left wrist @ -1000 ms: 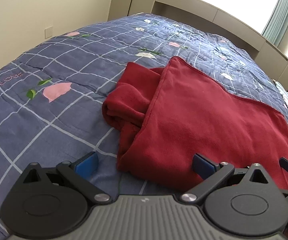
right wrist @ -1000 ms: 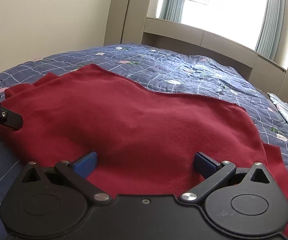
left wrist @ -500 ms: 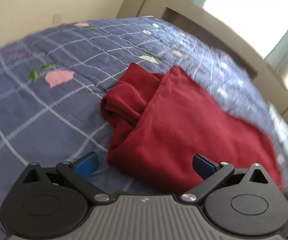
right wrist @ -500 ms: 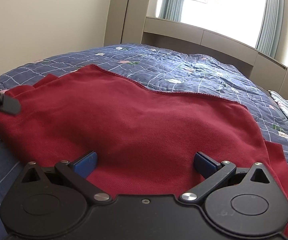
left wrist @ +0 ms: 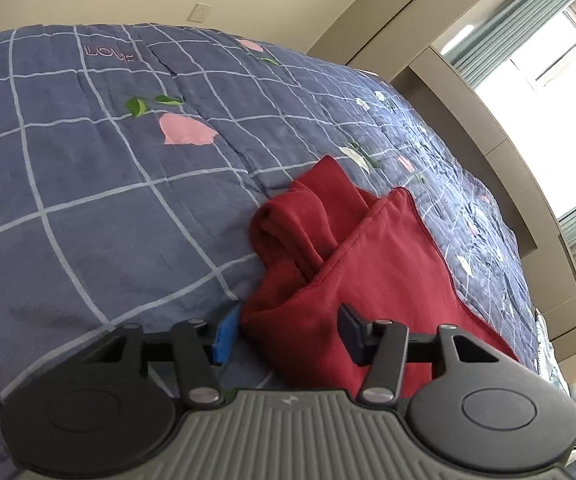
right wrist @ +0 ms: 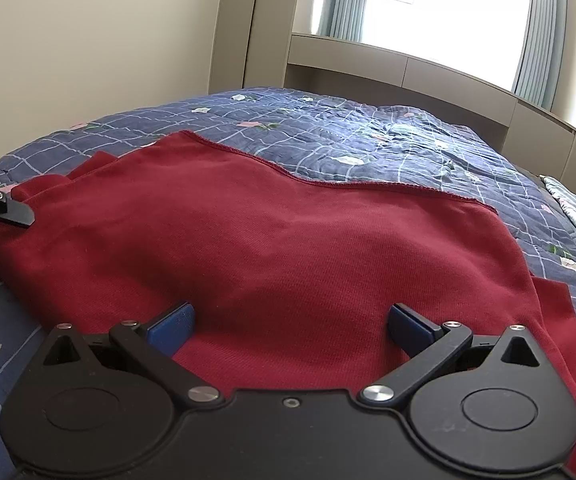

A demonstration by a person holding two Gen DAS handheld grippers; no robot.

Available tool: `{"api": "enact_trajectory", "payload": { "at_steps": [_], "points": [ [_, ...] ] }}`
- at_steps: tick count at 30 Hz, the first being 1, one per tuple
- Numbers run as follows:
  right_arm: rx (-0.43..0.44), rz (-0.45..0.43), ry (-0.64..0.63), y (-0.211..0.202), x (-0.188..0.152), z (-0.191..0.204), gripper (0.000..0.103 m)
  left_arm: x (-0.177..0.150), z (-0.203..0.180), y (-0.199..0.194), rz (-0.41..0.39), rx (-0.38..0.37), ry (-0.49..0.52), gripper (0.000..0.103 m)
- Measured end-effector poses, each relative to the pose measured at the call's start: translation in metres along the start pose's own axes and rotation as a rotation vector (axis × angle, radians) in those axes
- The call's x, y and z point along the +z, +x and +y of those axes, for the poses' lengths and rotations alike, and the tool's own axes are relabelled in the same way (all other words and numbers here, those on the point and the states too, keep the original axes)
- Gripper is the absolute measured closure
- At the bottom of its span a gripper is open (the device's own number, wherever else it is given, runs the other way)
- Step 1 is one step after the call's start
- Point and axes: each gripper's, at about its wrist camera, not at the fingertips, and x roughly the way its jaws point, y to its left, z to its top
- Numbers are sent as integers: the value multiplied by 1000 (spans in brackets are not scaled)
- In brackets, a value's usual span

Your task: Fold small clothes

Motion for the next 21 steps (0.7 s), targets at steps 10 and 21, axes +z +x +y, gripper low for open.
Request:
{"api": "enact_trajectory", "payload": {
  "at_steps": [10,21],
  "points": [
    [1,1,1,0,0,0,0,1,-4,4,-16,-24,-17,86],
    [4,3,-9,-29,1,-45,0,14,-76,-23,-105,-212,341,91]
  ]
}}
